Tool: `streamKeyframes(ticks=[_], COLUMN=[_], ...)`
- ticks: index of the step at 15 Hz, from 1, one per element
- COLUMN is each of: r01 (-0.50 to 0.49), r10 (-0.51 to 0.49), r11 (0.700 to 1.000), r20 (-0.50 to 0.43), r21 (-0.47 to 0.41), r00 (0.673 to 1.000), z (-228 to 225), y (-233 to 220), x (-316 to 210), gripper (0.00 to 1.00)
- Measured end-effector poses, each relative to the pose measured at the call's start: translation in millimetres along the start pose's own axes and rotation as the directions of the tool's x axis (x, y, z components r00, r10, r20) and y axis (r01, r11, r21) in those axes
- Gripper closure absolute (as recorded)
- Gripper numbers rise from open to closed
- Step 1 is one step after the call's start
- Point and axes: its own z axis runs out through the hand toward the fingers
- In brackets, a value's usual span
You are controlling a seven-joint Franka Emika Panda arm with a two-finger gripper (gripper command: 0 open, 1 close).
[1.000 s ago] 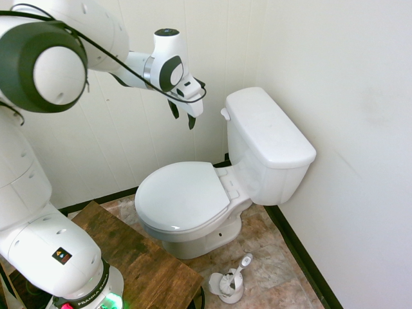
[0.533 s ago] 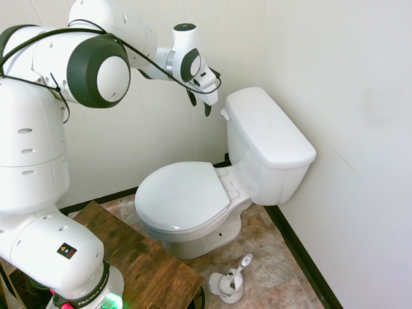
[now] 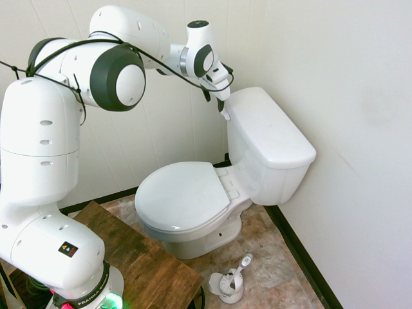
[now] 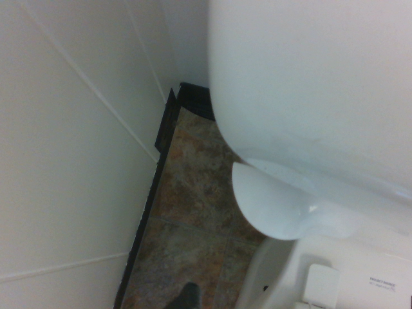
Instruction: Flush the toilet
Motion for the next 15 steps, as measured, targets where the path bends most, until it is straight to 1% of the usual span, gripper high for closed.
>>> streamKeyframes(ticks=[8, 15], r01=[-0.019, -0.024], r10=[0.019, 0.024], r11=[1.0, 1.0], r20=[-0.007, -0.004], r21=[-0.004, 0.011], r00=[1.0, 1.0], z=[17.4, 18.8], y=[-10.3, -16.5], x=[10.0, 9.9], gripper=[1.0, 1.0])
